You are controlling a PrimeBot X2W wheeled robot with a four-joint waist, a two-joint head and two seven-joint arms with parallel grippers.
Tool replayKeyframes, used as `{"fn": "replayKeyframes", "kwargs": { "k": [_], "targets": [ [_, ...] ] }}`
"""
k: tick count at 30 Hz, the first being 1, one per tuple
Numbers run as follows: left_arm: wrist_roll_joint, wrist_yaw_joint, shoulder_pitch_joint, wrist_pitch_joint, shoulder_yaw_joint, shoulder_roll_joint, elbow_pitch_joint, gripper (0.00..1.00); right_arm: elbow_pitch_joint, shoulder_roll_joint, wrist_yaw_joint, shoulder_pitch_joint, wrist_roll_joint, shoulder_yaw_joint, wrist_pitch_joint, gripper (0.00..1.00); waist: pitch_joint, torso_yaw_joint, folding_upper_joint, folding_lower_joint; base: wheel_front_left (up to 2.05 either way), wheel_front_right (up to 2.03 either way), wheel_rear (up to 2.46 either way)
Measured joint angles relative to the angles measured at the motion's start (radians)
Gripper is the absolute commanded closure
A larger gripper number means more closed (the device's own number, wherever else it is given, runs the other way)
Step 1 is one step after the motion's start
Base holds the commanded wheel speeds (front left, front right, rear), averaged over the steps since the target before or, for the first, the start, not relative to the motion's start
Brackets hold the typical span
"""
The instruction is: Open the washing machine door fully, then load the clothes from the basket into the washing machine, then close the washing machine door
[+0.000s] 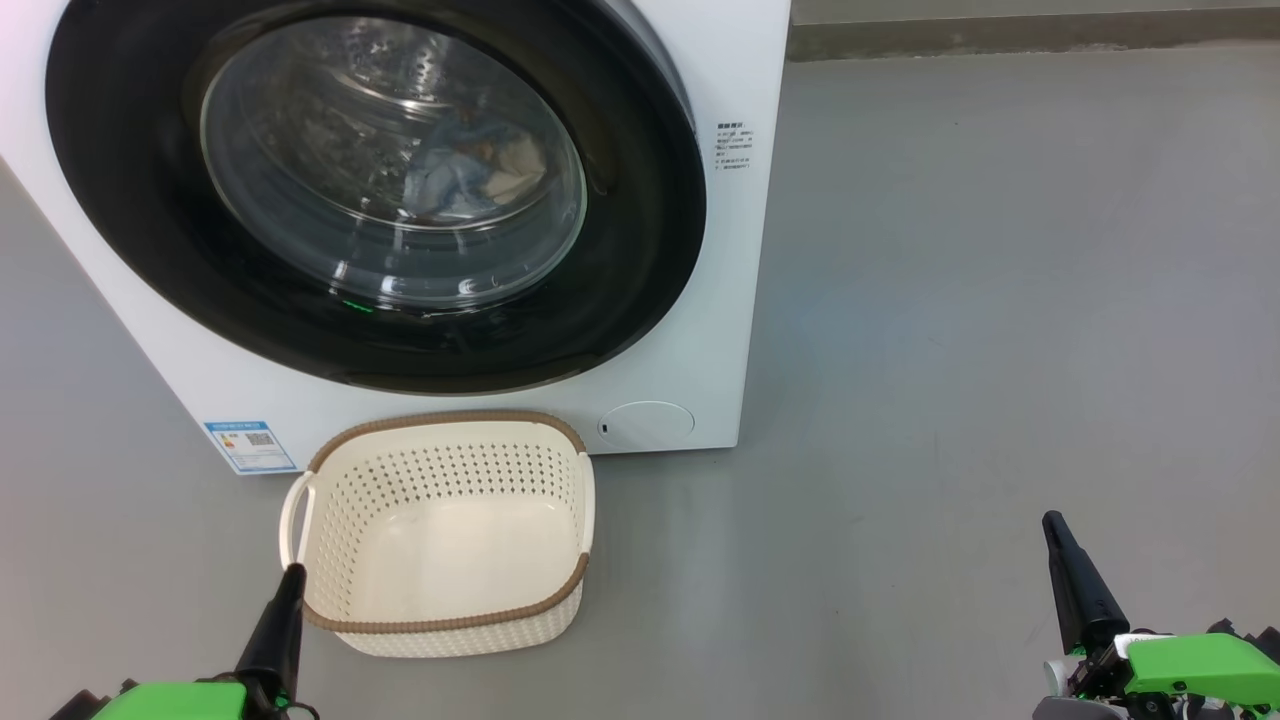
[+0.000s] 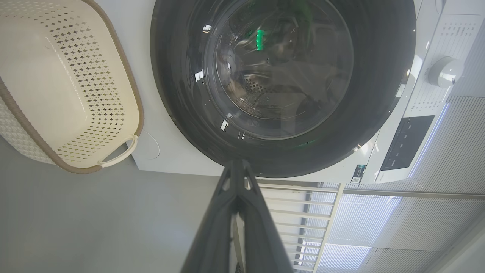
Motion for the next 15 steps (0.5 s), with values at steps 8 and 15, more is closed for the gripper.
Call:
{"fn": "replayKeyframes", "kwargs": {
  "k": [8, 15],
  "targets": [
    [0.0, 0.0, 0.0, 0.0, 0.0, 0.0, 0.0, 1.0, 0.0, 0.001, 0.0, 0.0, 0.0, -0.002, 0.0, 1.0, 0.0, 0.0, 0.0, 0.0, 0.0, 0.0, 0.0],
    [0.0, 0.0, 0.0, 0.0, 0.0, 0.0, 0.0, 1.0, 0.0, 0.002, 0.0, 0.0, -0.003, -0.003, 0.004, 1.0, 0.0, 0.0, 0.0, 0.0, 0.0, 0.0, 0.0]
  ]
}}
